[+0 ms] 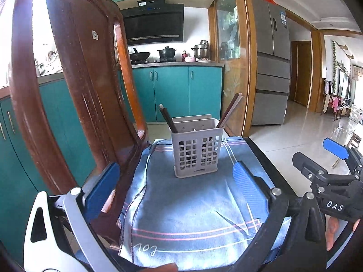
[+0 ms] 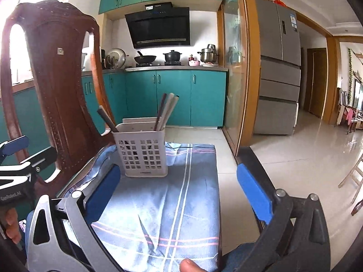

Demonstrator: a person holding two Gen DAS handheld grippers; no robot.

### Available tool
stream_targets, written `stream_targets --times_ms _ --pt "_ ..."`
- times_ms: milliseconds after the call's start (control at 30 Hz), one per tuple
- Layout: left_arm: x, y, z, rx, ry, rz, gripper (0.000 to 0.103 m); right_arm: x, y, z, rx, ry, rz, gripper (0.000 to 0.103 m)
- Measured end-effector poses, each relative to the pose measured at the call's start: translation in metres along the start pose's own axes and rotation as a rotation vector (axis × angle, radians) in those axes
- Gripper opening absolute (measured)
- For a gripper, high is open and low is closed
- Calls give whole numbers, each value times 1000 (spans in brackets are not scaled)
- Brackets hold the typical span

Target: Organize utensils

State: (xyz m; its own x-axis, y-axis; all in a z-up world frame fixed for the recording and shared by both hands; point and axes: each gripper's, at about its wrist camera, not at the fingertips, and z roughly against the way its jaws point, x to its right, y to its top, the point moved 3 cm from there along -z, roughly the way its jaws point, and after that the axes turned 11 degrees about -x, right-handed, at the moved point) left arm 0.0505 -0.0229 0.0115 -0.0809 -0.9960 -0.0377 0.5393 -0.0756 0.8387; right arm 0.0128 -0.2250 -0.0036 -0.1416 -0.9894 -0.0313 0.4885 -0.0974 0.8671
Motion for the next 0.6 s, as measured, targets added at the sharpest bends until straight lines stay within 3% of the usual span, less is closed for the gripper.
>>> stream_targets --times_ms 600 --pt "-5 -2 11 19 -2 -1 100 -6 -1 16 30 -15 2 100"
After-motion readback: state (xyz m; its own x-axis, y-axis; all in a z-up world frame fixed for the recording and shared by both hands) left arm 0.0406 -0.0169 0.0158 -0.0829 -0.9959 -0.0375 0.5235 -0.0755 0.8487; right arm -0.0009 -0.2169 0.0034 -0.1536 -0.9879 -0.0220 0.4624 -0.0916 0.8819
